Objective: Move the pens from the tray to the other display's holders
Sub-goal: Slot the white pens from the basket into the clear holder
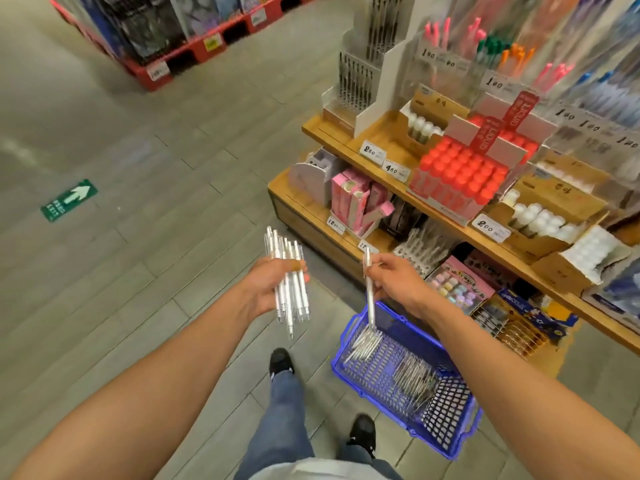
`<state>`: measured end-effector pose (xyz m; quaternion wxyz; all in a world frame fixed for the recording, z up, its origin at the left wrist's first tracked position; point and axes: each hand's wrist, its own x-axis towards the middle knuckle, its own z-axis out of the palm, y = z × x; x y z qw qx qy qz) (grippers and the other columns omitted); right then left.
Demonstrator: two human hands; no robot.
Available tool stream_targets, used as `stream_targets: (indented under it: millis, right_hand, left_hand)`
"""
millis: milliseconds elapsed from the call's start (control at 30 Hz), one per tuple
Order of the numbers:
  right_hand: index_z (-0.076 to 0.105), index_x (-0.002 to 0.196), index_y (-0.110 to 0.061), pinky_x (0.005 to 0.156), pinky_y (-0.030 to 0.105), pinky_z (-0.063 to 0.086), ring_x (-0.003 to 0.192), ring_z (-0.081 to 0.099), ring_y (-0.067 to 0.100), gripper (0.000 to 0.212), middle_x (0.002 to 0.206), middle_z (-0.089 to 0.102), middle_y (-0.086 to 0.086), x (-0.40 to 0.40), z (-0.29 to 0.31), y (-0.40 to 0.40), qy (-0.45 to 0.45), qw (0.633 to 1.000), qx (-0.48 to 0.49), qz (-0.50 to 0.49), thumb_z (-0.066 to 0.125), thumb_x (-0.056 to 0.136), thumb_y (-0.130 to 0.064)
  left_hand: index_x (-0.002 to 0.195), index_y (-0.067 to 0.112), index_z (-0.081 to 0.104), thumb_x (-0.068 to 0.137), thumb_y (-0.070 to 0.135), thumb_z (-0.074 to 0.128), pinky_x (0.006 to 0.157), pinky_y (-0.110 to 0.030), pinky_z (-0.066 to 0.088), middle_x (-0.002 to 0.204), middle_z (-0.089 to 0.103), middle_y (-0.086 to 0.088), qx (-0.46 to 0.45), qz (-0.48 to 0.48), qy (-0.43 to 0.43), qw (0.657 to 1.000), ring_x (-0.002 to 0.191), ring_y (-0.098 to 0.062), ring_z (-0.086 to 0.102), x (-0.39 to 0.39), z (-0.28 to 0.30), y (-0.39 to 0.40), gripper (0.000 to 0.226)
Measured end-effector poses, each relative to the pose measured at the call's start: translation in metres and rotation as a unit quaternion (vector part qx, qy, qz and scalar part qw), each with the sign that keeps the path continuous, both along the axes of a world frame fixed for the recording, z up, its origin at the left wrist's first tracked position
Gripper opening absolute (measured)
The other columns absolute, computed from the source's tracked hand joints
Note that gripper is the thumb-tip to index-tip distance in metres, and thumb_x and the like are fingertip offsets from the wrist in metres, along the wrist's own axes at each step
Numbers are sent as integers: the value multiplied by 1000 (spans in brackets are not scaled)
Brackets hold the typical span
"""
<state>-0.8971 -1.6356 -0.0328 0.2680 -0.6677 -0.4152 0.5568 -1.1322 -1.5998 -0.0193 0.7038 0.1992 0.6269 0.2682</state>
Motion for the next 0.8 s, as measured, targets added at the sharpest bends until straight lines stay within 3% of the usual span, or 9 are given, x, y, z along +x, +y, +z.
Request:
stream_targets:
  millis: [133,267,500,667,800]
  right_hand:
    - [67,88,-9,59,29,52,61,55,12,9,67,57,1,-35,-2,63,21,1000,15,-14,58,90,-11]
    - [67,91,-11,63,28,52,65,56,13,10,72,58,1,-69,4,114,31,999,16,-31,57,91,-13]
    - [65,95,-10,59,23,53,69,59,14,10,83,59,5,-87,29,185,18,998,29,-57,56,93,-12]
    - [67,98,-13,52,19,49,57,60,8,11,74,61,3,-71,32,230,27,993,23,-114,57,94,-13]
    - [67,96,-12,49,18,50,54,64,8,10,76,66,3,-55,29,277,37,988,27,-145,57,95,-14]
  left_hand:
    - [112,-4,61,89,-2,67,53,-30,58,84,71,-16,4,-14,4,1000,66,-21,74,-39,6,58,24]
    - [120,-7,59,89,-1,67,52,-29,57,84,71,-16,3,-55,0,999,66,-21,74,-71,19,120,32]
    - [123,-5,56,88,0,68,58,-31,60,88,71,-17,15,-119,-29,992,71,-24,73,-83,31,217,37]
    - [119,-5,57,86,1,67,58,-31,61,77,75,-11,6,-179,-56,982,66,-21,71,-64,30,272,35]
    - [123,-7,55,90,1,64,60,-32,61,89,71,-16,4,-198,-49,979,69,-23,70,-42,28,326,35]
